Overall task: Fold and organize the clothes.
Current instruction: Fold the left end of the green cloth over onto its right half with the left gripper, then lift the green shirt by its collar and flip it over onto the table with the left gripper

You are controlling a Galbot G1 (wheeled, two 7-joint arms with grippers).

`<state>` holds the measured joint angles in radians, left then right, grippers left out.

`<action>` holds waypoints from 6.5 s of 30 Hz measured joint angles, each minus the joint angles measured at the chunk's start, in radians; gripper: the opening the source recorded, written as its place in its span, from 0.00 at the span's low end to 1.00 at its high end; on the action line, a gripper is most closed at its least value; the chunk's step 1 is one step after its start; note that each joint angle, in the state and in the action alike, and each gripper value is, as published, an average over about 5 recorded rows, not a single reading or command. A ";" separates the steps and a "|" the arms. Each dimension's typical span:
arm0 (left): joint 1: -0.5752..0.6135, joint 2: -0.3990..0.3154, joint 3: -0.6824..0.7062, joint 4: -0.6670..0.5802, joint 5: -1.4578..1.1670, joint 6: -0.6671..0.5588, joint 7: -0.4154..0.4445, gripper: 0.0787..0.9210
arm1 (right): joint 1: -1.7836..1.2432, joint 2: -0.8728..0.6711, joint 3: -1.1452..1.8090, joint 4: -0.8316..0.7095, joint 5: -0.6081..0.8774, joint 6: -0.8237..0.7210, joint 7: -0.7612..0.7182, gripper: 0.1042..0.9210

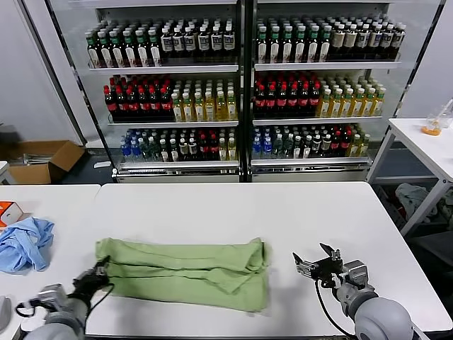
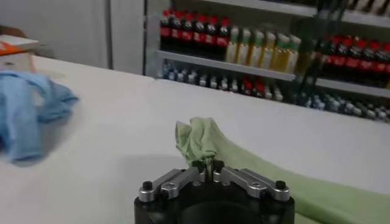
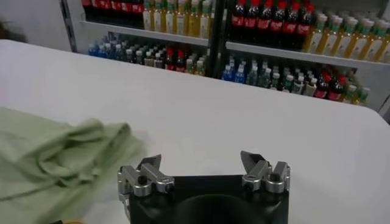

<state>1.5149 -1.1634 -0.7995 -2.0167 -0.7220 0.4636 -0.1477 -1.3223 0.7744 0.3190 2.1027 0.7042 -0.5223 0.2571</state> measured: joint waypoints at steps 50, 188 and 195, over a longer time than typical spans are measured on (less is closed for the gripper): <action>-0.098 -0.208 0.511 -0.117 -0.304 0.060 0.072 0.49 | 0.030 0.008 -0.023 -0.056 0.000 0.018 -0.007 0.88; -0.176 -0.125 0.630 -0.049 0.314 -0.106 0.039 0.38 | 0.041 0.016 0.000 -0.048 -0.005 0.062 -0.029 0.88; -0.149 -0.152 0.632 -0.076 0.208 -0.163 0.061 0.63 | 0.053 0.027 -0.013 -0.035 0.010 0.071 -0.032 0.88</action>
<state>1.3660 -1.3158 -0.1670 -2.0926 -0.5138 0.3009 -0.0866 -1.2696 0.8019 0.3056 2.0675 0.7145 -0.4511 0.2247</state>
